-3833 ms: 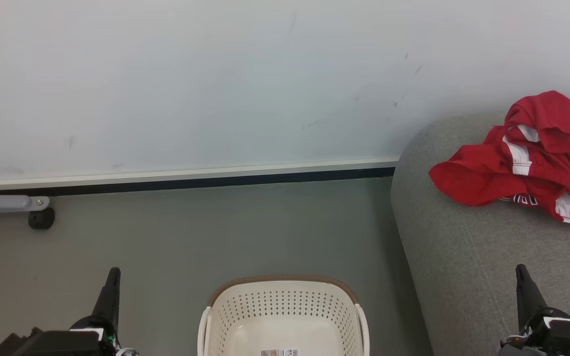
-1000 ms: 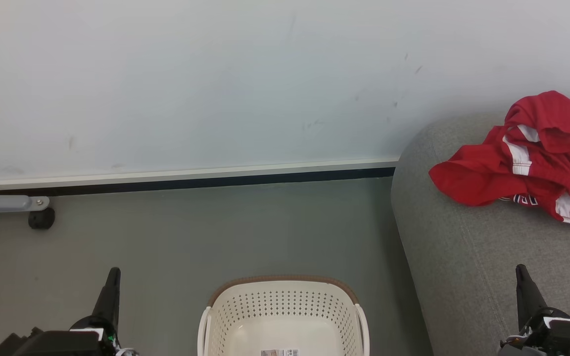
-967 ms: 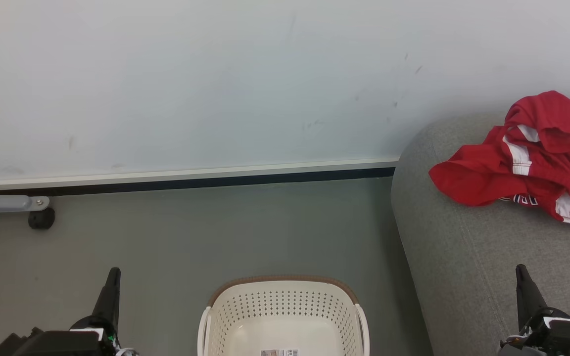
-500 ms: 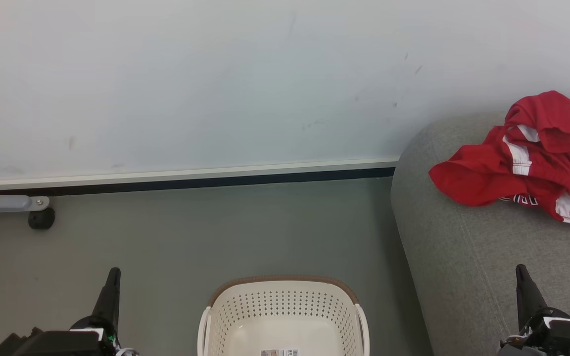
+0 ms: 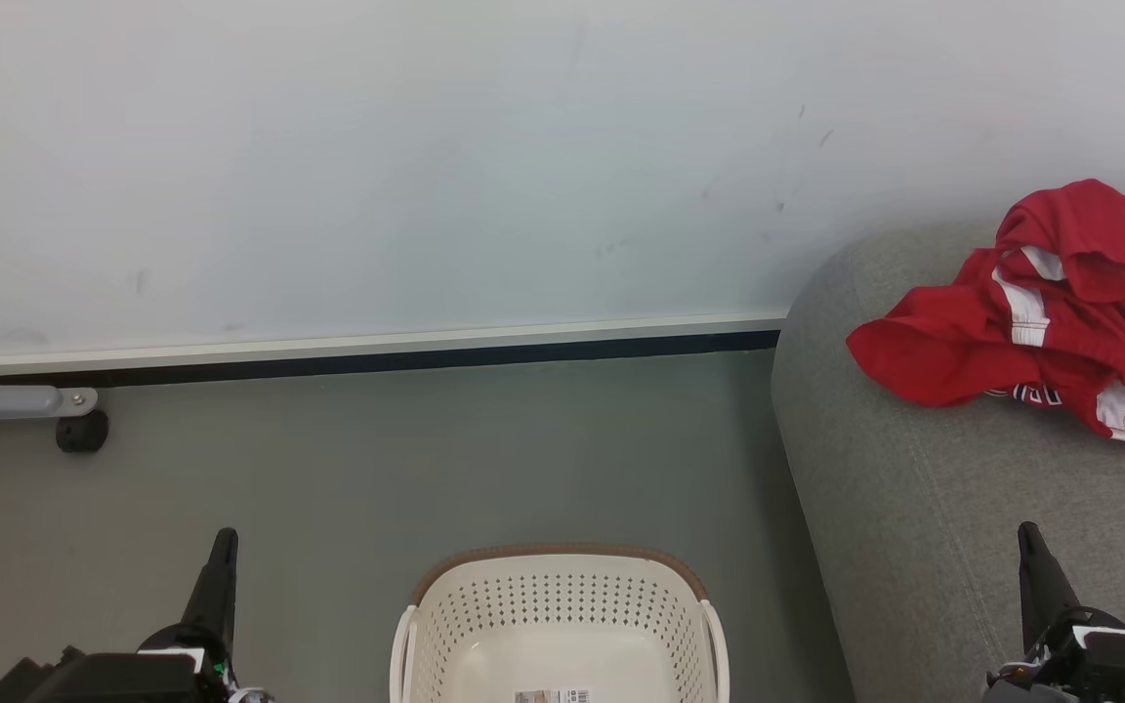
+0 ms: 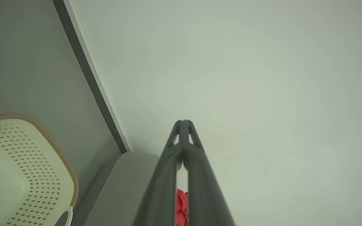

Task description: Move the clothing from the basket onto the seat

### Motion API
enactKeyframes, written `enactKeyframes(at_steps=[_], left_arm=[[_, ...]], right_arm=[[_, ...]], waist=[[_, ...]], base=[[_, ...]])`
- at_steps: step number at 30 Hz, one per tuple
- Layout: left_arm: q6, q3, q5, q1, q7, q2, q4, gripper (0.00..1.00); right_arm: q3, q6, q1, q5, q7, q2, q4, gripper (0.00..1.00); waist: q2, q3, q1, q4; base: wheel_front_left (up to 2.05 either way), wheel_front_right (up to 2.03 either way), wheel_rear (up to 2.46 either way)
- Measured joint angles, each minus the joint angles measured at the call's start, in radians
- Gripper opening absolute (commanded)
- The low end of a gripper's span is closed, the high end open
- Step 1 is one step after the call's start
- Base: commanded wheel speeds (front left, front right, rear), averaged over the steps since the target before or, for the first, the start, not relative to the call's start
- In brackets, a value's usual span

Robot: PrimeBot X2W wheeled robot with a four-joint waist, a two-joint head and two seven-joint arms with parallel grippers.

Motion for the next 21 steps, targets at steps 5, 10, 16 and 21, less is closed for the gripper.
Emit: enactKeyframes(at_steps=[5,10,16,21], left_arm=[[0.0,0.0,0.0,0.0,0.0,0.0,0.0,0.0],[0.0,0.0,0.0,0.0,0.0,0.0,0.0,0.0],[0.0,0.0,0.0,0.0,0.0,0.0,0.0,0.0],[0.0,0.0,0.0,0.0,0.0,0.0,0.0,0.0]], right_arm=[[0.0,0.0,0.0,0.0,0.0,0.0,0.0,0.0],[0.0,0.0,0.0,0.0,0.0,0.0,0.0,0.0],[0.0,0.0,0.0,0.0,0.0,0.0,0.0,0.0],[0.0,0.0,0.0,0.0,0.0,0.0,0.0,0.0]], waist=[[0.0,0.0,0.0,0.0],[0.0,0.0,0.0,0.0],[0.0,0.0,0.0,0.0],[0.0,0.0,0.0,0.0]], base=[[0.0,0.0,0.0],[0.0,0.0,0.0],[0.0,0.0,0.0],[0.0,0.0,0.0]])
